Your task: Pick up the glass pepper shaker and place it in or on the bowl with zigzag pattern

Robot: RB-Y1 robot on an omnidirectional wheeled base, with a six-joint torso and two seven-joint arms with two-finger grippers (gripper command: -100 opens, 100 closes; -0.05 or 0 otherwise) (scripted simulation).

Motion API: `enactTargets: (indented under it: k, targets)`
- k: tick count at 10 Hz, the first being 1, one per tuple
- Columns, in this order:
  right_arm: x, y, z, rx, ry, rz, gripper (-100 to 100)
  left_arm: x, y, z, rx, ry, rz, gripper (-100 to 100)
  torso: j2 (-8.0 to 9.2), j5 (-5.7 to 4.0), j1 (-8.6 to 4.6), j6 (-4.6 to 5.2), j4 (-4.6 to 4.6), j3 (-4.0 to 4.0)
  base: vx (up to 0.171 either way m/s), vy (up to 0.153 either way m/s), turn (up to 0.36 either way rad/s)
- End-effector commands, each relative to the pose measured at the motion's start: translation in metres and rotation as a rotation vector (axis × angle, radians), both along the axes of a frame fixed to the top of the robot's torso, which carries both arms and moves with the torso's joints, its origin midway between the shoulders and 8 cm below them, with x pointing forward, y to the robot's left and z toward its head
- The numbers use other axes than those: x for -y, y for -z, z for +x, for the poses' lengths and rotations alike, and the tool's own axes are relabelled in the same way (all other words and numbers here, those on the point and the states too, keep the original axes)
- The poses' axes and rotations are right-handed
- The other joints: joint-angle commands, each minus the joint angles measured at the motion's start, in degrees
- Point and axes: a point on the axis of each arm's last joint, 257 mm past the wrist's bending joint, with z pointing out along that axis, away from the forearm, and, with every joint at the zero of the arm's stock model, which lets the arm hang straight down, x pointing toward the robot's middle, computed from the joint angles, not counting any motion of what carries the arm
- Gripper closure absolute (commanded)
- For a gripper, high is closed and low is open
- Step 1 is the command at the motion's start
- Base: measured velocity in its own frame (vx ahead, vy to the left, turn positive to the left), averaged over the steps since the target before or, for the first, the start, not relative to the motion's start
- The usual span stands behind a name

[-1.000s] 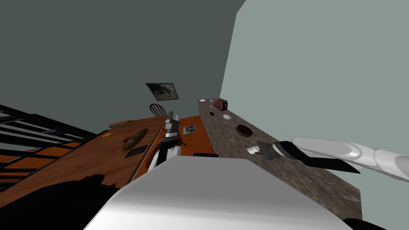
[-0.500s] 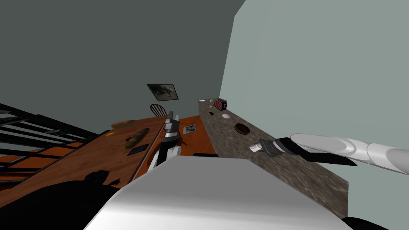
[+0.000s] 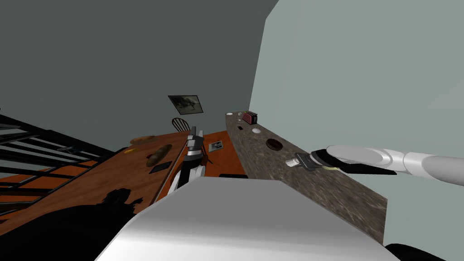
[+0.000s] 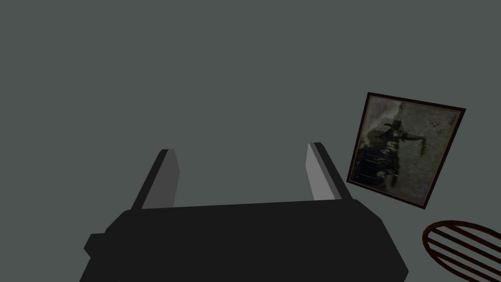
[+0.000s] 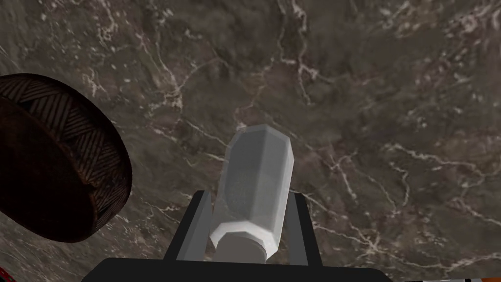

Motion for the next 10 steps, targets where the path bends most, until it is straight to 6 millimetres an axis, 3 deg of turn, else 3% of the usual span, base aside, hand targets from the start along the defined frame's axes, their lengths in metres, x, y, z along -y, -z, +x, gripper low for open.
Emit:
enactTargets:
  k: [1,3,4,8,10]
  targets:
    - [0.012,-0.008,0.013,0.007,-0.063,-0.062,100,0.0,0.0,0.0,0.0,0.0,0.0,0,0.0,0.0,0.0,0.0,0.0,0.0,-0.044,0.024,0.002]
    - [0.024,-0.021,0.031,0.011,-0.147,-0.141,100,0.0,0.0,0.0,0.0,0.0,0.0,0,-0.05,0.02,0.02,-0.04,0.0,-0.02,-0.029,0.017,0.0]
    - [0.024,-0.021,0.031,0.011,-0.147,-0.141,100,0.0,0.0,0.0,0.0,0.0,0.0,0,-0.11,0.03,0.02,-0.05,-0.01,-0.05,-0.006,0.007,0.009]
    - [0.033,-0.049,0.068,0.009,-0.321,-0.279,100,0.0,0.0,0.0,0.0,0.0,0.0,0,-0.27,0.03,0.01,-0.09,-0.06,-0.16,0.007,0.0,0.003]
    - [0.034,-0.055,0.077,0.005,-0.37,-0.317,100,0.0,0.0,0.0,0.0,0.0,0.0,0,-0.31,0.0,0.0,-0.07,-0.1,-0.2,0.022,-0.005,-0.001]
